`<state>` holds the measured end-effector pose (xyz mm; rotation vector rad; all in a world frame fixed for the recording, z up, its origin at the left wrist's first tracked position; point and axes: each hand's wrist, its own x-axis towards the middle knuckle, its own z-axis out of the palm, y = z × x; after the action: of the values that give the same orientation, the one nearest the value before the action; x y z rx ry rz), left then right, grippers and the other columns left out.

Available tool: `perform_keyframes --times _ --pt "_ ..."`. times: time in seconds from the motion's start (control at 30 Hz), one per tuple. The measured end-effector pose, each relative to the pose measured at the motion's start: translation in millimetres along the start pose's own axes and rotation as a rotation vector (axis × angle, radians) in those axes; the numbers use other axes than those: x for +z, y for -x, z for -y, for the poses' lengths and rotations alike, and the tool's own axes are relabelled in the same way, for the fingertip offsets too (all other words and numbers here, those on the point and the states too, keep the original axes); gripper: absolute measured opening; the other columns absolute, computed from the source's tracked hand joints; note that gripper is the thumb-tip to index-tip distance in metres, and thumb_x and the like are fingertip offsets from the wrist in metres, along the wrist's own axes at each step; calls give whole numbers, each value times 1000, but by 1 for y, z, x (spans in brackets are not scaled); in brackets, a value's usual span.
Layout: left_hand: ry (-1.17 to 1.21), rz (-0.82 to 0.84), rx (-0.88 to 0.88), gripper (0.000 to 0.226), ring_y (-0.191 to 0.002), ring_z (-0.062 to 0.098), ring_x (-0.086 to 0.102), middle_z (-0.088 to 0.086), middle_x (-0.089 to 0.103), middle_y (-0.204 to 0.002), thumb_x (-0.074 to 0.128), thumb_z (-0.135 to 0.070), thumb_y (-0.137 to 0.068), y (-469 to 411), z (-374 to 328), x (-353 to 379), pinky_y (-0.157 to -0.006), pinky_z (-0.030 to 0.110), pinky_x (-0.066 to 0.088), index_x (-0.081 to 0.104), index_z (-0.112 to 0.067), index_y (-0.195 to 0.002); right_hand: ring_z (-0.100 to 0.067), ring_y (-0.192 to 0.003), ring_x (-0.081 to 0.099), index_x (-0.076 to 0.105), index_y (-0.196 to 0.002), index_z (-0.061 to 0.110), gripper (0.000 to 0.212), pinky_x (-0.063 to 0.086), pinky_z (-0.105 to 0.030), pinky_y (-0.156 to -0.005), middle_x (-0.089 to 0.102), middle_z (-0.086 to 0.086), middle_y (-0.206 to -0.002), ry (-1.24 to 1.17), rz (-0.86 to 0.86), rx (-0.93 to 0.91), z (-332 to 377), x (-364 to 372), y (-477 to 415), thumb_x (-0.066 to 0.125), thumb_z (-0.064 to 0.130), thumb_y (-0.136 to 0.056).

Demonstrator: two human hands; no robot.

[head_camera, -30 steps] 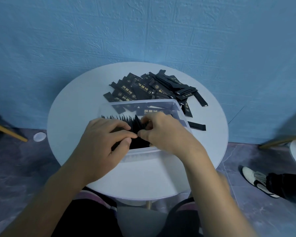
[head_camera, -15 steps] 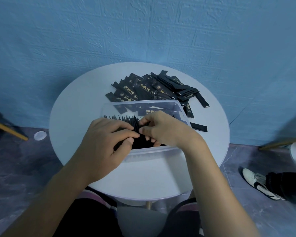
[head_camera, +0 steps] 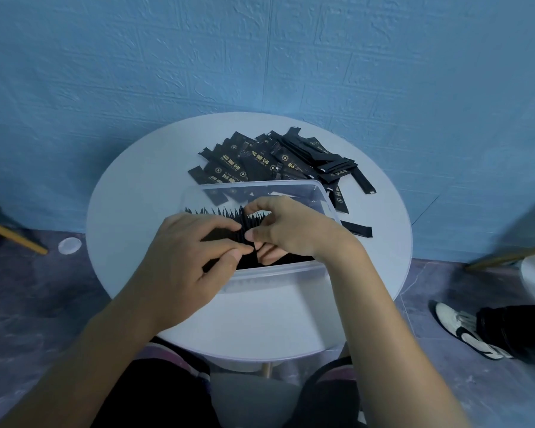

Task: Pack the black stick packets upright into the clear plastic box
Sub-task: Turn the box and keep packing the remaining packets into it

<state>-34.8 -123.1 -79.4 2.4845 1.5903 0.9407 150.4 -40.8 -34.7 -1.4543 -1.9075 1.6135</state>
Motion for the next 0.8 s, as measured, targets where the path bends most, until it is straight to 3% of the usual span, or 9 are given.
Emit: perform_keyframes --times 0.17,0.33,0.43,0.63,0.8 --pt "-27 42 0 37 -103 6 63 -18 69 -111 42 -35 -100 -1 -1 -3 -101 38 37 78 -34 -108 -22 -67 68 42 -148 9 46 63 -31 -72 64 -11 -76 28 17 -33 -3 -3 1 52 3 -103" --pt "-71 119 -6 40 -101 7 59 -19 62 -110 37 -43 -102 -4 -3 -8 -99 41 37 72 -43 -121 -23 -71 69 40 -149 8 47 63 -29 -72 66 -11 -79 20 25 -53 -4 -5 1 50 0 -103" --pt "-108 125 -24 41 -99 10 57 -17 60 -110 36 -44 -101 -5 -7 -6 -100 39 34 73 -43 -116 -23 -74 69 44 -145 6 44 63 -29 -73 65 -10 -80 43 30 -67 -6 -6 2 47 -4 -103" --pt "-96 100 -39 37 -99 10 57 -16 61 -109 39 -42 -100 -3 -6 -4 -101 34 30 75 -39 -107 -13 -73 65 60 -130 15 35 59 -24 -70 66 0 -82 190 -142 -120 -17 -24 8 48 -1 -101" --pt "-85 98 -39 37 -99 8 57 -16 61 -109 38 -41 -101 -2 -6 -3 -101 37 33 75 -37 -107 -10 -75 65 68 -107 18 22 57 -23 -67 65 -2 -84 -4 -291 -340 -27 -49 36 53 3 -102"
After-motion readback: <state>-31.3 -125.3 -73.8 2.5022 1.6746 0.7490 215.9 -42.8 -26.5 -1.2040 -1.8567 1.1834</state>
